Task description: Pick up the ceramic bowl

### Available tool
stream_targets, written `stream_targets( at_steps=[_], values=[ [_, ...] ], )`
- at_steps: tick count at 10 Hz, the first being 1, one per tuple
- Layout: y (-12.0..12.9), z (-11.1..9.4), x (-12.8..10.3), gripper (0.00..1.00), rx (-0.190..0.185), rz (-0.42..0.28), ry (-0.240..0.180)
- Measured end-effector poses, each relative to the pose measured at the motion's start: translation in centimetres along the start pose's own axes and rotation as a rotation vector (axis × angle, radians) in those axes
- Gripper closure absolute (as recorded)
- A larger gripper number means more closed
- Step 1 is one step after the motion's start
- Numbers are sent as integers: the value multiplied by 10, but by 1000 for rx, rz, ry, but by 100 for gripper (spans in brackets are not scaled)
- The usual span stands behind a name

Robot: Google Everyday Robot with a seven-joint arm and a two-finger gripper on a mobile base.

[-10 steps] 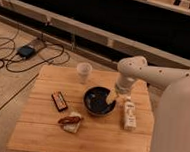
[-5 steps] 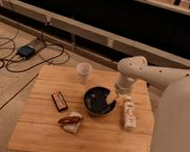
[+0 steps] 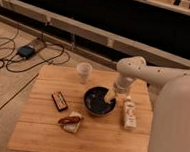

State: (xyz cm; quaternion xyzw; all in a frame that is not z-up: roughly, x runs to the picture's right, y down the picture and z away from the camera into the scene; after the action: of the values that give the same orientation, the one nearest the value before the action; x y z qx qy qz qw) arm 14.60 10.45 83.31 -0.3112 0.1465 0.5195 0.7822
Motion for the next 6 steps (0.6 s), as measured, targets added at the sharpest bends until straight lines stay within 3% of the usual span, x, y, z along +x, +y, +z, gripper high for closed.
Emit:
stream_targets(
  at_steps=[6],
  values=[
    [26, 23, -11, 20, -84, 79, 2]
  ],
)
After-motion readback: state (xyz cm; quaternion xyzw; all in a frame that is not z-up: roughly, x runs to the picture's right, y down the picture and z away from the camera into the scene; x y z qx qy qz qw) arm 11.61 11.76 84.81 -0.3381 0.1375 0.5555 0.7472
